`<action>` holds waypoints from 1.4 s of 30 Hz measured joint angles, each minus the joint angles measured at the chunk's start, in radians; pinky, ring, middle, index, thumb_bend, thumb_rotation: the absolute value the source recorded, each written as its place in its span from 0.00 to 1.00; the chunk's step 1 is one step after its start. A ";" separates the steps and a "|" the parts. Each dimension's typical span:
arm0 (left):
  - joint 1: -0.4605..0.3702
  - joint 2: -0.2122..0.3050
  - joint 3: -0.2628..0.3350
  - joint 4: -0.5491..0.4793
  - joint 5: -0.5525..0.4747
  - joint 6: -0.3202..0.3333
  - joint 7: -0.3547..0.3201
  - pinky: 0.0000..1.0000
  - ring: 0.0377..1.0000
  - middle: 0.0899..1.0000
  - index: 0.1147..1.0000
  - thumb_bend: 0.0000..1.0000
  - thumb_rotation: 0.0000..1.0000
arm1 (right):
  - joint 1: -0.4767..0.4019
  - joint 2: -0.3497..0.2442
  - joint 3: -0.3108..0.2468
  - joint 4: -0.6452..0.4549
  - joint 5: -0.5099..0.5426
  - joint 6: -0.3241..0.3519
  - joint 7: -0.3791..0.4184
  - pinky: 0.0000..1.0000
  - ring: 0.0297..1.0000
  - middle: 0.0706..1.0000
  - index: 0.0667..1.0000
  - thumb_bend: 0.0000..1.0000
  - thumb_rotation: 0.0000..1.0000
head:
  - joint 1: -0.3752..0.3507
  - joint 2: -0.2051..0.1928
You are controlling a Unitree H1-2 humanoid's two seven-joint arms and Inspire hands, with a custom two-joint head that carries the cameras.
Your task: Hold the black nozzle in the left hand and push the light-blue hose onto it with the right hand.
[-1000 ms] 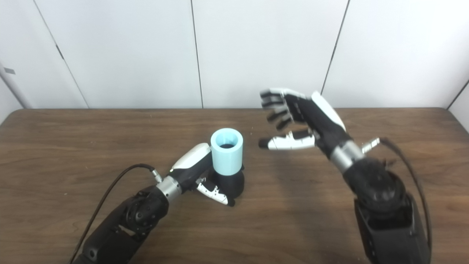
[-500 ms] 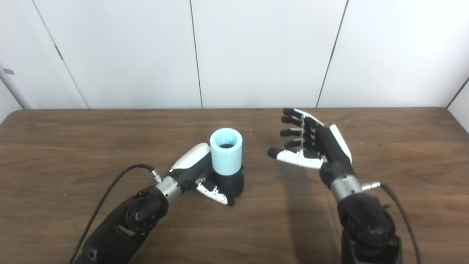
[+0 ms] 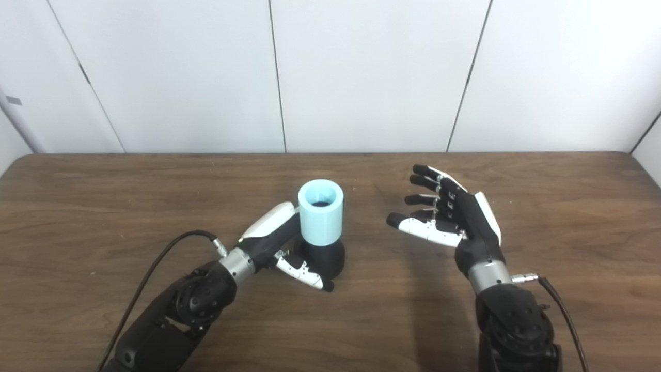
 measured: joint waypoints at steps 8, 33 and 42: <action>-0.001 0.003 -0.006 -0.013 0.009 0.019 -0.001 1.00 1.00 1.00 0.99 1.00 0.24 | 0.000 -0.030 0.012 0.000 0.019 0.000 0.000 0.56 0.66 0.80 0.80 0.71 0.14 | 0.005 0.000; 0.136 0.092 0.187 -0.191 -0.045 0.114 -0.081 1.00 1.00 1.00 1.00 1.00 0.16 | -0.002 -0.096 0.068 -0.009 0.057 0.000 0.007 0.63 0.72 0.87 0.90 0.94 0.25 | 0.014 0.003; 0.188 0.112 0.285 -0.221 -0.071 0.121 -0.076 1.00 1.00 1.00 1.00 0.96 0.15 | -0.001 -0.177 0.103 -0.009 0.084 0.000 0.032 0.65 0.76 0.91 0.94 0.96 0.26 | 0.023 0.003</action>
